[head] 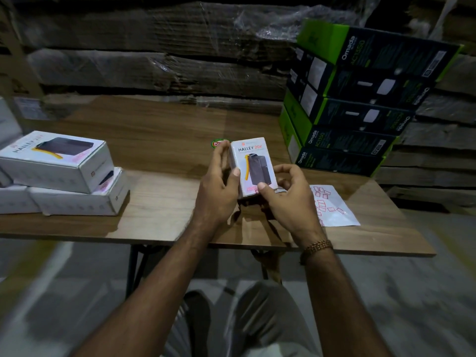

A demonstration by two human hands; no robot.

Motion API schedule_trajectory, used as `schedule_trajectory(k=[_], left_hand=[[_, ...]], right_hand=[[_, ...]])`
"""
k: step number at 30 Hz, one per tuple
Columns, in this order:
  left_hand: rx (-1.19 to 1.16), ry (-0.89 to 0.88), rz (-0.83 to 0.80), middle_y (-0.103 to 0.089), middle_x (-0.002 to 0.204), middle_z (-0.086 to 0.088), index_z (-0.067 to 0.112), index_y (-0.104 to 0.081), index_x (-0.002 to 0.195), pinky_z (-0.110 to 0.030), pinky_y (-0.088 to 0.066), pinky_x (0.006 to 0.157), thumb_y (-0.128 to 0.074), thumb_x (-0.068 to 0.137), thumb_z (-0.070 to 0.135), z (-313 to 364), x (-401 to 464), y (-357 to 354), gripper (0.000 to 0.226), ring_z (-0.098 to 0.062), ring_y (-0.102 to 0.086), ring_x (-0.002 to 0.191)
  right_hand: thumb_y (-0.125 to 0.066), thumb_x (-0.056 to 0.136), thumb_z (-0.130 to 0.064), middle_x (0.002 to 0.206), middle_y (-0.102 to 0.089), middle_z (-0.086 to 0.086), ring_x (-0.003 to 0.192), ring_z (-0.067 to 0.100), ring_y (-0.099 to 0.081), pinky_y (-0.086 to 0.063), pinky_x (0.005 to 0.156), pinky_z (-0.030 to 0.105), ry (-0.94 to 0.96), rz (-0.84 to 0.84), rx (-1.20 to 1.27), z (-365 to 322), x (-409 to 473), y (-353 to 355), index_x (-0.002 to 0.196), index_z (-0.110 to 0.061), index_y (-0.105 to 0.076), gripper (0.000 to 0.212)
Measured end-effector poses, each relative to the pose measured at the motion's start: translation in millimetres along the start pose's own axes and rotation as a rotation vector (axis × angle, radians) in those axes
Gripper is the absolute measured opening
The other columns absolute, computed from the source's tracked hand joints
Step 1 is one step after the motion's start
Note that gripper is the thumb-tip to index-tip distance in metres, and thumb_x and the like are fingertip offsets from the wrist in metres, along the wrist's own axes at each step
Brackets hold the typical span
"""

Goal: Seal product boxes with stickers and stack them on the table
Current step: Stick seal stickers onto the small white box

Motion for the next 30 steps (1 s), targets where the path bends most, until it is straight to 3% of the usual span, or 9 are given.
schedule_trajectory(k=[3,5,8,12,16,19,21,23,30], left_hand=[[0.012,-0.029,-0.01,-0.061,0.146,0.017,0.031,-0.02,0.169,-0.034,-0.059,0.101,-0.053,0.108,0.017,5,-3,0,0.072,0.004,-0.064,0.125],[0.028,-0.056,-0.004,-0.046,0.154,0.025,0.027,-0.009,0.171,-0.017,-0.053,0.102,-0.05,0.11,0.003,11,-4,1,0.078,0.017,-0.053,0.131],[0.082,-0.143,0.002,-0.024,0.175,0.011,0.035,0.008,0.17,-0.035,-0.043,0.122,-0.049,0.108,-0.003,20,-8,1,0.092,0.002,-0.032,0.155],[0.168,-0.206,-0.004,-0.021,0.177,0.008,0.043,0.024,0.163,-0.032,-0.056,0.109,-0.048,0.105,-0.005,27,-13,-3,0.104,-0.004,-0.046,0.149],[0.173,-0.193,0.007,-0.024,0.176,0.004,0.043,0.025,0.163,-0.039,-0.056,0.11,-0.048,0.104,-0.007,25,-12,-1,0.107,-0.007,-0.045,0.151],[0.186,-0.159,-0.016,-0.032,0.173,0.0,0.04,0.021,0.166,-0.038,-0.053,0.113,-0.052,0.103,-0.005,21,-10,-3,0.106,-0.008,-0.048,0.149],[0.2,-0.134,-0.039,-0.04,0.17,0.001,0.038,0.017,0.168,-0.034,-0.052,0.114,-0.055,0.103,-0.002,18,-9,-4,0.105,-0.004,-0.052,0.144],[0.207,-0.115,-0.064,-0.048,0.164,0.002,0.035,0.009,0.17,-0.027,-0.052,0.112,-0.06,0.102,0.001,13,-8,-4,0.103,0.001,-0.055,0.139],[0.179,-0.008,-0.155,-0.056,0.155,0.009,0.035,-0.008,0.17,-0.032,-0.056,0.108,-0.072,0.096,0.012,4,-4,-2,0.101,-0.001,-0.06,0.132]], right_hand=[[-0.082,0.085,-0.036,0.108,-0.075,-0.008,0.095,0.011,-0.076,-0.065,0.081,0.05,0.014,-0.024,-0.003,3,4,-1,0.112,-0.041,-0.054,0.039],[-0.085,0.08,-0.039,0.111,-0.071,-0.009,0.094,0.011,-0.071,-0.063,0.082,0.049,0.04,-0.027,-0.035,5,5,0,0.111,-0.038,-0.053,0.044],[-0.093,0.077,-0.028,0.114,-0.065,-0.011,0.083,0.01,-0.059,-0.054,0.073,0.036,0.08,-0.044,-0.089,6,6,1,0.115,-0.033,-0.052,0.056],[-0.099,0.068,-0.023,0.123,-0.065,-0.016,0.069,0.002,-0.054,-0.049,0.065,0.03,0.117,-0.015,-0.068,8,3,-1,0.13,-0.034,-0.048,0.081],[-0.1,0.067,-0.018,0.123,-0.063,-0.022,0.107,-0.014,-0.059,-0.05,0.086,0.011,0.148,-0.021,-0.083,9,3,-2,0.135,-0.031,-0.054,0.083],[-0.099,0.067,-0.013,0.123,-0.063,-0.023,0.113,-0.021,-0.054,-0.043,0.085,-0.001,0.163,-0.026,-0.113,11,5,-2,0.132,-0.037,-0.055,0.081],[-0.1,0.067,-0.017,0.13,-0.065,-0.014,0.117,-0.007,-0.06,-0.049,0.087,0.006,0.149,-0.035,-0.138,14,7,-3,0.136,-0.031,-0.057,0.082],[-0.1,0.066,-0.024,0.133,-0.066,-0.011,0.12,0.005,-0.063,-0.057,0.095,0.023,0.144,-0.031,-0.178,16,9,-4,0.14,-0.031,-0.056,0.086],[-0.099,0.068,-0.027,0.129,-0.069,-0.008,0.112,0.013,-0.066,-0.059,0.096,0.042,0.17,-0.069,-0.319,6,12,0,0.135,-0.032,-0.053,0.082]])
Point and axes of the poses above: each hand's wrist, its own x-axis towards the middle knuckle, its own y-axis out of the back of the hand, z = x × y, the point moved 2 cm from there along x, towards the middle knuckle
